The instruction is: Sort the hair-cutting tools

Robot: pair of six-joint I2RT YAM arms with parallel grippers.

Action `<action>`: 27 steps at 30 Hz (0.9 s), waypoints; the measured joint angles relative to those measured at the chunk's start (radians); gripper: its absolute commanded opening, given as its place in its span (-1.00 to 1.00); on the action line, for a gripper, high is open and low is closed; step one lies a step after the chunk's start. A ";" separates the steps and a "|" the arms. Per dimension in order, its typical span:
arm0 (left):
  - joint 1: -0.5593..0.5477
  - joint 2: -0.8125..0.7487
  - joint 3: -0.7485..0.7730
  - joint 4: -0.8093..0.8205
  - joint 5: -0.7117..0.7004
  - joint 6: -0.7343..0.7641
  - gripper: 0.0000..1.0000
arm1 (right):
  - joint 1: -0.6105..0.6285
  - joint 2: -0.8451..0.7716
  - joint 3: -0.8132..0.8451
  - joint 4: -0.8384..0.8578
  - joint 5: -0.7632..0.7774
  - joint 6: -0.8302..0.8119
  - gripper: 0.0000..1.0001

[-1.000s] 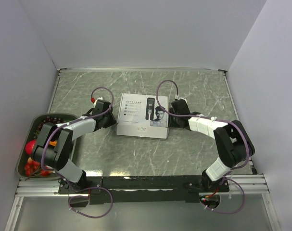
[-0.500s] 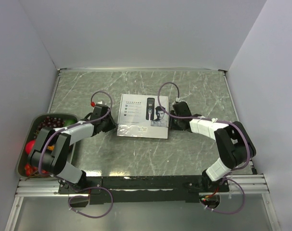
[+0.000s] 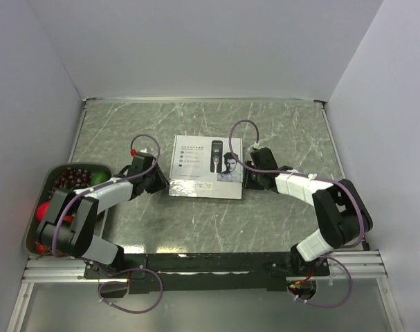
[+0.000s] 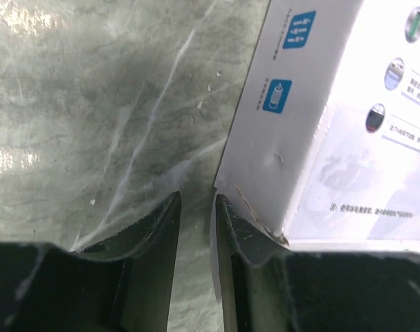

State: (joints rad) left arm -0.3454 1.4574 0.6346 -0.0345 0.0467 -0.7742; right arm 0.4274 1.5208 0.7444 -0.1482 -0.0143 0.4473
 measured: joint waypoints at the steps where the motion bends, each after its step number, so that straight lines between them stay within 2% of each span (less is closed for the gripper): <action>1: 0.001 -0.005 -0.003 0.000 0.004 0.000 -0.34 | 0.000 -0.002 -0.001 -0.002 -0.002 0.000 -0.14; 15: 0.005 -0.127 -0.051 -0.018 0.059 -0.013 -0.33 | -0.003 -0.050 -0.045 -0.031 -0.062 0.001 -0.14; 27: 0.006 -0.154 -0.074 -0.015 0.082 -0.032 -0.33 | -0.003 -0.080 -0.052 -0.040 -0.106 0.004 -0.14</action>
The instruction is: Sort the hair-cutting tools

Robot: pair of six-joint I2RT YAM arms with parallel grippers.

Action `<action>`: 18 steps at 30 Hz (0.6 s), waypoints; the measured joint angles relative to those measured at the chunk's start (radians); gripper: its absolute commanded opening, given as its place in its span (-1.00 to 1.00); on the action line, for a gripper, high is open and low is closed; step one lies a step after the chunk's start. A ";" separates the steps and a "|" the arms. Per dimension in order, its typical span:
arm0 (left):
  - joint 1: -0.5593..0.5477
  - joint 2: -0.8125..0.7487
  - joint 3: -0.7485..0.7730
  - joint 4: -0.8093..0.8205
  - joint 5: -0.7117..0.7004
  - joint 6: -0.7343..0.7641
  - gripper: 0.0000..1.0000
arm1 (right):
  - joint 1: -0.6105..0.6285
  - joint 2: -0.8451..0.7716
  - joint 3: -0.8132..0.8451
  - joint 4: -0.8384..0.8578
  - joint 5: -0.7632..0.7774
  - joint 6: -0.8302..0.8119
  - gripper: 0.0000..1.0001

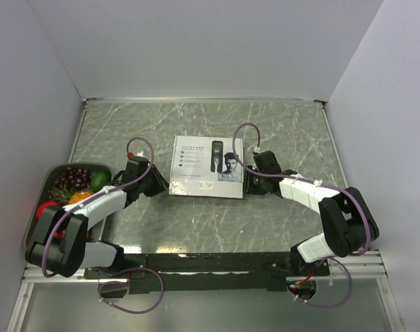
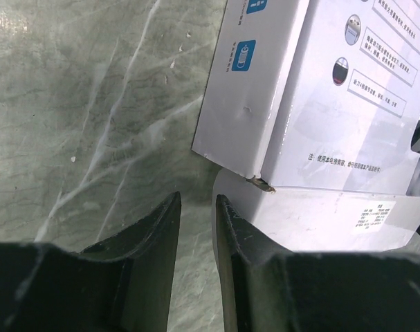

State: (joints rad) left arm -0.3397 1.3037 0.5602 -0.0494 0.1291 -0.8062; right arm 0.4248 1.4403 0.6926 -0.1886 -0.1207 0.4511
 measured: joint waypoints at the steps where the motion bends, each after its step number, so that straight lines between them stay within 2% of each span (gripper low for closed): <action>1: 0.000 0.000 0.000 0.000 0.000 0.000 -0.33 | 0.000 0.000 0.000 0.000 0.001 0.000 -0.14; 18: -0.005 0.002 -0.001 0.000 -0.012 0.000 -0.33 | 0.011 0.000 -0.011 0.002 0.075 0.027 -0.14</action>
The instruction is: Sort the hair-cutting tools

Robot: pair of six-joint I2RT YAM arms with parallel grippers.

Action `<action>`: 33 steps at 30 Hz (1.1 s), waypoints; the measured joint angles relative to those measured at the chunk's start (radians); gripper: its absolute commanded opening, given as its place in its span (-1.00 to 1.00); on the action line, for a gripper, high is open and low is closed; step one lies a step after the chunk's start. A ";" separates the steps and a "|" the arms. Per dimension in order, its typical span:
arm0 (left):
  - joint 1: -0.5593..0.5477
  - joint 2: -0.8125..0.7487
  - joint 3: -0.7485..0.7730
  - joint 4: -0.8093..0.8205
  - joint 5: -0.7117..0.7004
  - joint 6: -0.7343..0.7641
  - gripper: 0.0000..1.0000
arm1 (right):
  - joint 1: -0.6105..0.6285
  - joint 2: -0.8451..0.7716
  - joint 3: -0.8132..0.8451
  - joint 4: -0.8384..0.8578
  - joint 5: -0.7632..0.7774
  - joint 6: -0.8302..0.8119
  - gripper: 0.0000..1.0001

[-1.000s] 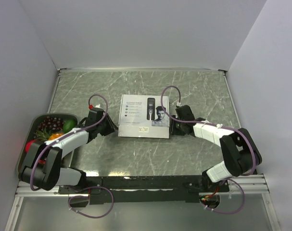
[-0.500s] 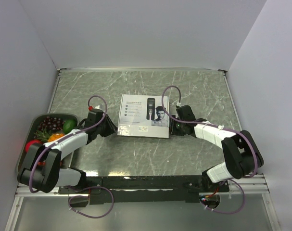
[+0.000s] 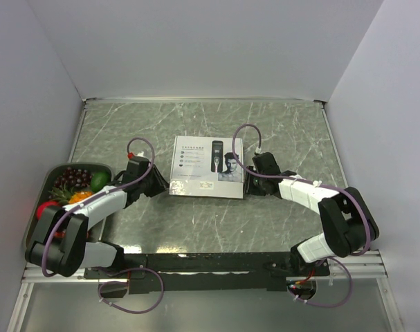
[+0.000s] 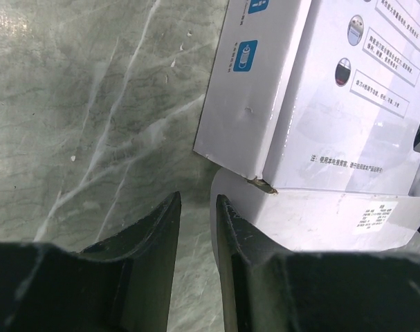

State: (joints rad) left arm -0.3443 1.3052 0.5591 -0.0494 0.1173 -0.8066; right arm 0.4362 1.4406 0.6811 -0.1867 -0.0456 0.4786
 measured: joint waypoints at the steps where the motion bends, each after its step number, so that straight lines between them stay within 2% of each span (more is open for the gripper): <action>1: -0.001 0.001 0.000 0.000 -0.002 0.000 -0.33 | 0.000 0.000 0.000 0.000 0.003 0.000 -0.13; 25: -0.004 0.070 0.000 -0.005 -0.079 0.000 -0.35 | 0.009 -0.013 0.000 -0.048 0.068 -0.002 -0.14; 33: -0.018 -0.071 0.000 -0.078 -0.130 -0.006 -0.33 | 0.064 -0.155 0.001 -0.102 0.108 -0.001 -0.14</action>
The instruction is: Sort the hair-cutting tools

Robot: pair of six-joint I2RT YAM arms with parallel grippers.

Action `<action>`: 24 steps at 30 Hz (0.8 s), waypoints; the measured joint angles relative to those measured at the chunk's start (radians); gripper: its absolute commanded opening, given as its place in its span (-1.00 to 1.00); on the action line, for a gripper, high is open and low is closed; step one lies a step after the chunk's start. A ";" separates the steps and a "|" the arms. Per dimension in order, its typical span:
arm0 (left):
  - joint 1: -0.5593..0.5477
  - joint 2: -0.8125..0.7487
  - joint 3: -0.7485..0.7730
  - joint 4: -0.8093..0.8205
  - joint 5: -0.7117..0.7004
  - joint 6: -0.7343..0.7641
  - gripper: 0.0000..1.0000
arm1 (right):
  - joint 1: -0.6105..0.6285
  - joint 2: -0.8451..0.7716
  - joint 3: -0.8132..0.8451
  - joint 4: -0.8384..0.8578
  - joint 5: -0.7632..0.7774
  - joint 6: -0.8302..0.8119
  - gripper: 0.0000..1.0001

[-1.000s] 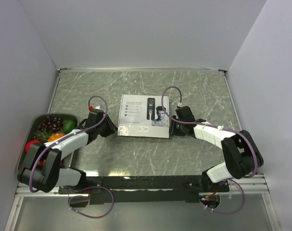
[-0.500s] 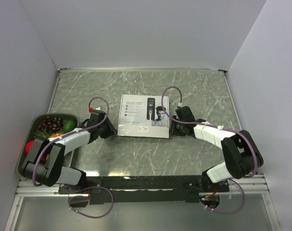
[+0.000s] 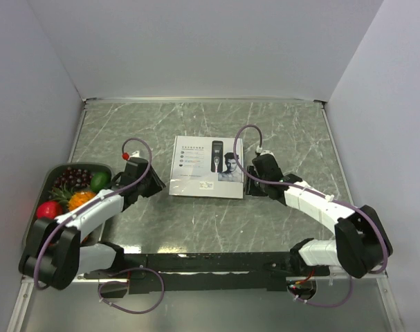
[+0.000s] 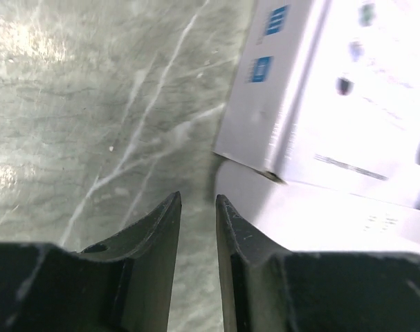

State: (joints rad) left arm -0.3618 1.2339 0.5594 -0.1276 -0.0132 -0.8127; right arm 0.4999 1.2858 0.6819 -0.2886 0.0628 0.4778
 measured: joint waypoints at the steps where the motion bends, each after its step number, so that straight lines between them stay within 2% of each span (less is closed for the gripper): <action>1: -0.005 -0.026 0.002 -0.013 -0.008 -0.002 -0.33 | 0.012 -0.014 0.000 -0.008 0.005 0.000 -0.14; 10: -0.044 -0.117 0.020 -0.074 -0.029 -0.016 -0.34 | 0.071 -0.066 0.006 -0.064 0.046 0.006 -0.14; 19: -0.091 -0.050 0.024 -0.061 -0.029 -0.024 -0.36 | 0.093 -0.066 0.006 -0.076 0.059 0.018 -0.13; 24: -0.105 -0.021 0.024 -0.049 -0.031 -0.025 -0.36 | 0.098 -0.066 0.015 -0.102 0.117 0.024 -0.12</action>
State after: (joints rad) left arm -0.4671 1.2125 0.5838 -0.1764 -0.0437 -0.8375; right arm 0.5980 1.2201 0.6968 -0.3908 0.1795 0.5014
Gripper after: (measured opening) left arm 0.321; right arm 0.438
